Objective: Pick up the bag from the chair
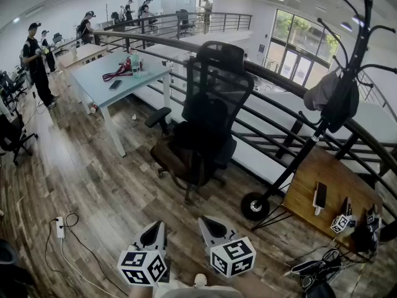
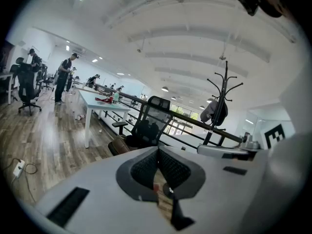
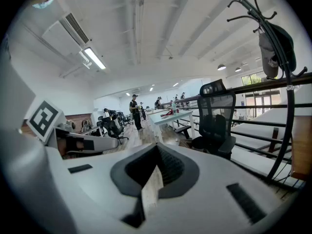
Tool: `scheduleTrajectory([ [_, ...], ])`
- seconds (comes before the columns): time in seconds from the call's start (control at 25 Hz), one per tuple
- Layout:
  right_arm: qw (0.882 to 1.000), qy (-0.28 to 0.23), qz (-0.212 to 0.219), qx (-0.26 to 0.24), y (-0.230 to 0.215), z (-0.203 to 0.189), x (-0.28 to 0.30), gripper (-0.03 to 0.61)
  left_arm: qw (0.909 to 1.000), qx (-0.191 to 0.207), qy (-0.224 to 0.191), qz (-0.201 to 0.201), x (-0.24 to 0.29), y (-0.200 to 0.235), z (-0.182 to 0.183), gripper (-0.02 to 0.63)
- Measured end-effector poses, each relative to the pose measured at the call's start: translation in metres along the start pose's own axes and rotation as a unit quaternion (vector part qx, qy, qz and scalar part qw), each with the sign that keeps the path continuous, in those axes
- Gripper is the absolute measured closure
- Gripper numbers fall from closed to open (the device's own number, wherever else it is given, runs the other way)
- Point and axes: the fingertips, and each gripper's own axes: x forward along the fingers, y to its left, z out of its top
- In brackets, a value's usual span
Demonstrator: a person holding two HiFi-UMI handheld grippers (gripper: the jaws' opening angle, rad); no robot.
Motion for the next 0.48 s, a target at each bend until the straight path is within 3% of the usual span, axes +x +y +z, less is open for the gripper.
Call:
scheduleTrajectory([
  [0.48, 1.000, -0.006, 0.021, -0.018, 0.019, 0.007, -0.012, 0.578, 0.9998, 0.000, 0.008, 0.020, -0.019, 0.004, -0.004, 0.611],
])
